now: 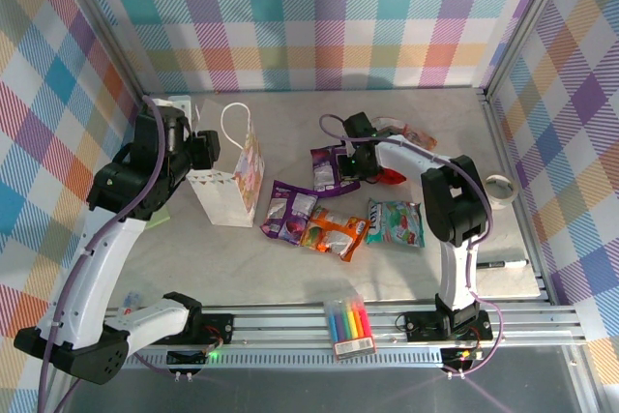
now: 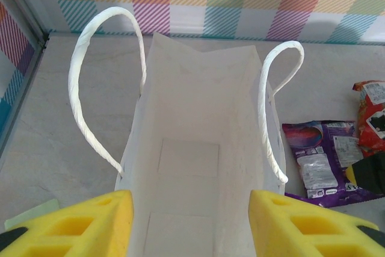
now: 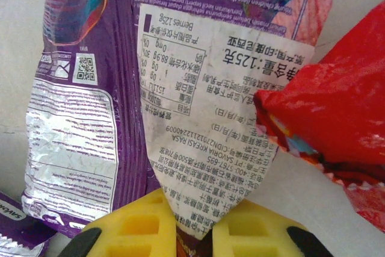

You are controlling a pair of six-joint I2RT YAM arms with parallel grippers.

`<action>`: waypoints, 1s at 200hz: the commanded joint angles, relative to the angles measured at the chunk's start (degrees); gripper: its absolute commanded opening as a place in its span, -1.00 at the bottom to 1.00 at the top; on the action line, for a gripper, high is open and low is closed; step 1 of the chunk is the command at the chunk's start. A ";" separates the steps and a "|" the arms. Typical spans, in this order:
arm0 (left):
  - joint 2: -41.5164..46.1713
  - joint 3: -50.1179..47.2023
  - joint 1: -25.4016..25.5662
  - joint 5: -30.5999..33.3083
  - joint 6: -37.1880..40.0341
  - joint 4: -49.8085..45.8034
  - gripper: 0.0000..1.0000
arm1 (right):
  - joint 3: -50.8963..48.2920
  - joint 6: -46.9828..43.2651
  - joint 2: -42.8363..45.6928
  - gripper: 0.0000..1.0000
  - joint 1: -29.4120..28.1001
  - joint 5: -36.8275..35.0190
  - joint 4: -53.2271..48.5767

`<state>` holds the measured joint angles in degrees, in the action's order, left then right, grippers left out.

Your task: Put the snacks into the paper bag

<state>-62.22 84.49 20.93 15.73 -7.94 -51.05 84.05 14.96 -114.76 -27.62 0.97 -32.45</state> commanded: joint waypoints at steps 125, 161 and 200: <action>1.08 2.44 -0.13 12.79 -5.57 -4.49 0.16 | 5.25 -2.55 13.51 -1.00 -0.50 2.94 -2.50; 0.49 2.50 -1.60 11.15 -5.77 -3.35 0.11 | 5.42 -1.40 16.03 -1.00 -0.59 5.32 -1.90; -2.39 3.07 -4.36 10.03 -6.29 -5.05 0.11 | 6.57 -1.50 18.76 -1.00 -1.04 5.88 -2.31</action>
<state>-62.81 85.62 18.33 26.22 -12.88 -54.17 87.77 13.93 -99.44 -27.97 5.04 -35.33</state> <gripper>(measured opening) 0.551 0.140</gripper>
